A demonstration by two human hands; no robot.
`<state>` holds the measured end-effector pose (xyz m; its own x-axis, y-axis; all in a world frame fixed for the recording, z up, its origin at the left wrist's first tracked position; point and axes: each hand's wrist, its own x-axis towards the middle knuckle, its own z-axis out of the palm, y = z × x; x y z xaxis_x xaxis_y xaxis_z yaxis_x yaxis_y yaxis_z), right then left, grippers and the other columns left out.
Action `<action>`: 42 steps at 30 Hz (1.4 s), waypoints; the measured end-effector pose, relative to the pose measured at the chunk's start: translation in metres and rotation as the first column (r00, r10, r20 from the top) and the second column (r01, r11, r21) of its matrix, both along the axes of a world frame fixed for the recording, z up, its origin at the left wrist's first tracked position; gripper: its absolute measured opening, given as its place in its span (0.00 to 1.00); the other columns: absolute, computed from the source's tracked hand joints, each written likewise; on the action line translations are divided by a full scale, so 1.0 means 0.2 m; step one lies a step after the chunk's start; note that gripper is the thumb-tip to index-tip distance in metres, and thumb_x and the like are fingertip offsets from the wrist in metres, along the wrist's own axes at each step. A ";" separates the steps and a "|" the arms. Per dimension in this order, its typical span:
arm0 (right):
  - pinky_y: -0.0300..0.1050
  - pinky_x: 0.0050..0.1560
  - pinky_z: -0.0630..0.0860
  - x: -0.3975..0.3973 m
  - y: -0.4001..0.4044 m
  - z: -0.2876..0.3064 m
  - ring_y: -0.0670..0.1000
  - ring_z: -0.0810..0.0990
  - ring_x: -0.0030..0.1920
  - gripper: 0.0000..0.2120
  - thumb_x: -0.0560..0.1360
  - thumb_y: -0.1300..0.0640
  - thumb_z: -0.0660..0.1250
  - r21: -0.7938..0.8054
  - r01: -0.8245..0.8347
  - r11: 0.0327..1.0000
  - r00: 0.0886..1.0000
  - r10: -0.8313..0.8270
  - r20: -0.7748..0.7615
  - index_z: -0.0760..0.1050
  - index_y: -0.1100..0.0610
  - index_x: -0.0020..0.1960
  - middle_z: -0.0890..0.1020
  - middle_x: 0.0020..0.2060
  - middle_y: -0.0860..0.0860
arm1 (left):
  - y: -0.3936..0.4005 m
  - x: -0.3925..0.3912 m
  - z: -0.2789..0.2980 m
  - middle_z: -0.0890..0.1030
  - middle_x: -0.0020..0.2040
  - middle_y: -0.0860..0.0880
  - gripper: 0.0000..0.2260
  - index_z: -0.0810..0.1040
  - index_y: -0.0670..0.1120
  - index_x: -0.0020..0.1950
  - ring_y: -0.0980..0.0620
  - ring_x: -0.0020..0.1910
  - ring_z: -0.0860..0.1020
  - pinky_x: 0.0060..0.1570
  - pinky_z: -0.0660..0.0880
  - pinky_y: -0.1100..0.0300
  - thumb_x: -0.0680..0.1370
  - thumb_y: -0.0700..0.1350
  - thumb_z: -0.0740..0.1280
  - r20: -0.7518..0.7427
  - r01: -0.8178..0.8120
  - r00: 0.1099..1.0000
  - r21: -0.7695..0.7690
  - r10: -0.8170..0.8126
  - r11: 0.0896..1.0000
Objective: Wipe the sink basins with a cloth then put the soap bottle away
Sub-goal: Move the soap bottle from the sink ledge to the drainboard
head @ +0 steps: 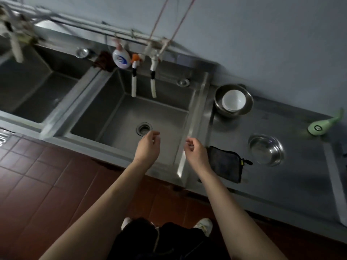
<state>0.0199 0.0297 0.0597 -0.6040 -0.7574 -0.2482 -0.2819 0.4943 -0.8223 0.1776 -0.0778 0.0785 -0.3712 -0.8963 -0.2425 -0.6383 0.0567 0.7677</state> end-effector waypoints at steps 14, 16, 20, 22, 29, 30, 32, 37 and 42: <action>0.36 0.47 0.76 0.83 -0.91 0.26 0.44 0.81 0.50 0.09 0.83 0.53 0.65 -0.088 -0.161 0.983 0.986 0.157 -0.053 0.80 0.50 0.61 0.83 0.50 0.46 | -0.75 0.83 0.29 0.81 0.53 0.52 0.13 0.76 0.49 0.67 0.54 0.46 0.80 0.43 0.78 0.55 0.84 0.49 0.60 -0.138 -0.244 0.962 -0.052 0.235 0.968; 0.40 0.48 0.77 0.86 -1.07 0.26 0.46 0.82 0.49 0.09 0.83 0.53 0.65 -0.100 -0.169 0.981 0.985 0.164 -0.060 0.80 0.51 0.61 0.83 0.49 0.46 | -0.87 0.86 0.29 0.80 0.50 0.53 0.13 0.75 0.49 0.67 0.56 0.40 0.79 0.35 0.72 0.60 0.84 0.49 0.60 -0.123 -0.255 0.961 -0.051 0.248 0.966; 0.42 0.48 0.76 0.87 -1.41 0.25 0.46 0.82 0.48 0.09 0.82 0.54 0.65 -0.122 -0.170 0.978 0.985 0.169 -0.024 0.80 0.51 0.60 0.83 0.48 0.47 | -1.16 0.90 0.31 0.80 0.46 0.53 0.11 0.76 0.49 0.65 0.55 0.39 0.79 0.36 0.74 0.58 0.84 0.48 0.60 -0.098 -0.250 0.965 -0.068 0.243 0.966; 0.42 0.50 0.76 0.87 -1.56 0.25 0.46 0.81 0.50 0.10 0.82 0.54 0.65 -0.125 -0.168 0.978 0.986 0.170 0.003 0.80 0.52 0.61 0.83 0.49 0.46 | -1.31 0.90 0.31 0.81 0.48 0.52 0.11 0.76 0.49 0.63 0.53 0.42 0.80 0.42 0.78 0.54 0.83 0.47 0.60 -0.079 -0.250 0.967 -0.071 0.244 0.966; 0.44 0.54 0.80 0.81 -1.94 0.24 0.44 0.80 0.53 0.11 0.83 0.52 0.64 -0.091 -0.191 0.977 0.978 0.197 0.064 0.78 0.50 0.64 0.82 0.52 0.45 | -1.71 0.82 0.28 0.82 0.44 0.51 0.09 0.77 0.50 0.61 0.51 0.41 0.80 0.39 0.75 0.57 0.82 0.45 0.61 -0.096 -0.282 0.955 0.002 0.281 0.959; 0.43 0.53 0.79 0.80 -1.99 0.24 0.44 0.80 0.54 0.11 0.84 0.52 0.63 -0.085 -0.190 0.978 0.978 0.196 0.073 0.78 0.50 0.64 0.82 0.52 0.45 | -1.75 0.81 0.26 0.82 0.44 0.50 0.09 0.77 0.50 0.60 0.50 0.42 0.81 0.39 0.74 0.58 0.82 0.45 0.61 -0.090 -0.275 0.957 0.005 0.275 0.961; 0.42 0.54 0.78 0.79 -2.09 0.23 0.44 0.80 0.54 0.11 0.84 0.53 0.63 -0.079 -0.184 0.980 0.977 0.191 0.093 0.78 0.51 0.64 0.82 0.53 0.45 | -1.86 0.79 0.23 0.82 0.46 0.51 0.09 0.77 0.51 0.60 0.52 0.42 0.80 0.40 0.75 0.58 0.82 0.45 0.61 -0.085 -0.255 0.963 0.017 0.256 0.967; 0.38 0.46 0.76 0.75 -2.41 0.17 0.44 0.80 0.51 0.12 0.84 0.54 0.63 -0.051 -0.134 0.990 0.985 0.139 0.098 0.77 0.51 0.66 0.81 0.53 0.46 | -2.21 0.70 0.16 0.81 0.43 0.53 0.10 0.76 0.52 0.62 0.52 0.42 0.80 0.42 0.78 0.51 0.82 0.48 0.61 -0.062 -0.193 0.979 0.045 0.195 0.980; 0.36 0.45 0.75 0.65 -2.75 0.09 0.46 0.80 0.54 0.13 0.84 0.55 0.64 0.010 0.004 1.000 0.993 -0.006 0.121 0.75 0.52 0.68 0.81 0.58 0.49 | -2.61 0.56 0.09 0.82 0.47 0.51 0.11 0.77 0.51 0.62 0.50 0.47 0.81 0.46 0.78 0.51 0.81 0.47 0.61 -0.044 -0.109 0.993 0.094 0.114 0.990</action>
<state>0.1495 -0.5212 0.0775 -0.5730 -0.7517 -0.3265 -0.1783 0.5032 -0.8456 0.2893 -0.5988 0.0961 -0.2837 -0.9077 -0.3092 -0.5980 -0.0846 0.7970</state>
